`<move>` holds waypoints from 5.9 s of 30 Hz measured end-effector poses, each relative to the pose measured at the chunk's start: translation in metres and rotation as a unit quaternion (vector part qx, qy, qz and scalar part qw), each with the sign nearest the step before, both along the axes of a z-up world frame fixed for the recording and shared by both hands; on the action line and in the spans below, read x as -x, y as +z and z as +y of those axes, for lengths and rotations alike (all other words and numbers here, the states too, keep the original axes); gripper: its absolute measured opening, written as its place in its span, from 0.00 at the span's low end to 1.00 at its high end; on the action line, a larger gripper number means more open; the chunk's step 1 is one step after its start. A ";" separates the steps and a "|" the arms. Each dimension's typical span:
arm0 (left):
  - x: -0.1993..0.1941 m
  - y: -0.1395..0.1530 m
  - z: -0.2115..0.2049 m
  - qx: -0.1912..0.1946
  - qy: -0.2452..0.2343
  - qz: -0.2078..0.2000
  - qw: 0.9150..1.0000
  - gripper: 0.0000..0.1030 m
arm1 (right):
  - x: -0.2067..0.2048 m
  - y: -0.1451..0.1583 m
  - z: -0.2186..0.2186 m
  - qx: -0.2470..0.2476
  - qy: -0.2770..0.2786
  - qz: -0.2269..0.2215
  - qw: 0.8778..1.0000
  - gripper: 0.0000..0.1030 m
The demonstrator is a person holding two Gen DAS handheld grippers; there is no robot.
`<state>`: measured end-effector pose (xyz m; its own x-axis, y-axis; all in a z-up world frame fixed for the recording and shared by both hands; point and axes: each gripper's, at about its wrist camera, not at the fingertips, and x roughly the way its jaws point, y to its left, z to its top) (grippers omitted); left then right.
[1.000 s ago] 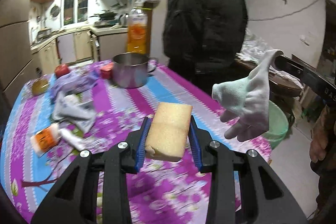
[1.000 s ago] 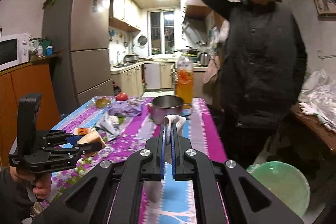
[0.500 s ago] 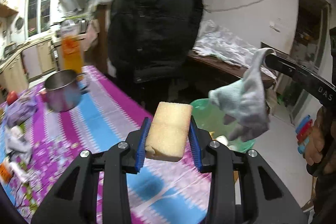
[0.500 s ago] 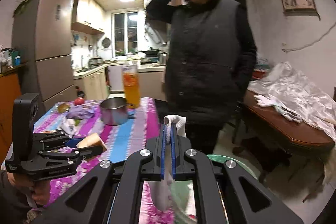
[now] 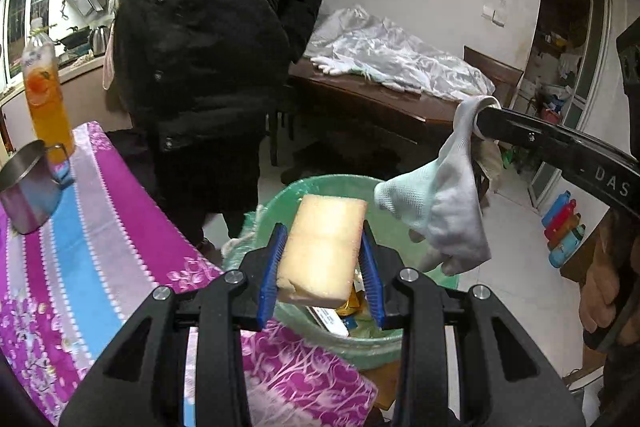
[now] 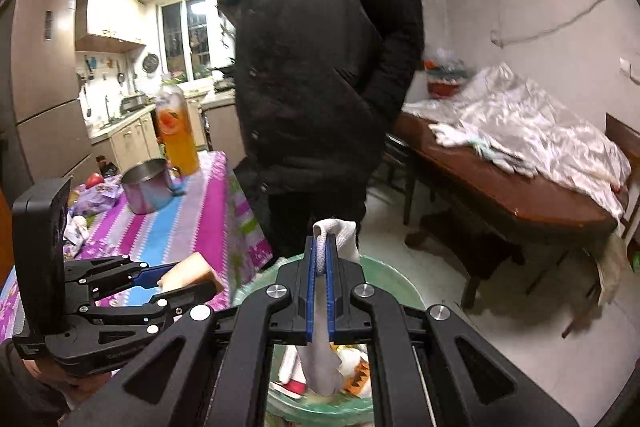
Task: Collect trash
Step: 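Carry both items over the green basin and open both tools to drop them, then return both tools to the table, then grasp the orange-printed paper cup with the left tool while the right tool grasps the white cable, then lift the orange-printed cup with the left tool while the right tool lifts the white cable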
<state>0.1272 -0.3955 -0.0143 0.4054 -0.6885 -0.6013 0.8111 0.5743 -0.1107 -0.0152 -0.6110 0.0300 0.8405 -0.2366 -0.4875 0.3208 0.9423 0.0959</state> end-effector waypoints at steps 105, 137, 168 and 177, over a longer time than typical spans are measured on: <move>-0.176 -0.045 0.486 -0.179 0.152 -0.063 0.970 0.70 | -0.252 -0.086 0.503 0.003 0.462 0.100 0.881 0.67; -0.136 -0.043 0.469 -0.146 0.217 -0.033 0.965 0.34 | -0.287 -0.097 0.515 0.021 0.413 0.098 0.905 0.21; 0.037 0.045 0.379 0.002 0.390 -0.151 0.908 0.35 | -0.074 -0.011 0.401 0.046 0.243 -0.094 0.964 0.22; 0.038 0.043 0.348 0.001 0.373 -0.150 0.915 0.35 | -0.059 -0.004 0.369 0.041 0.219 -0.093 0.970 0.22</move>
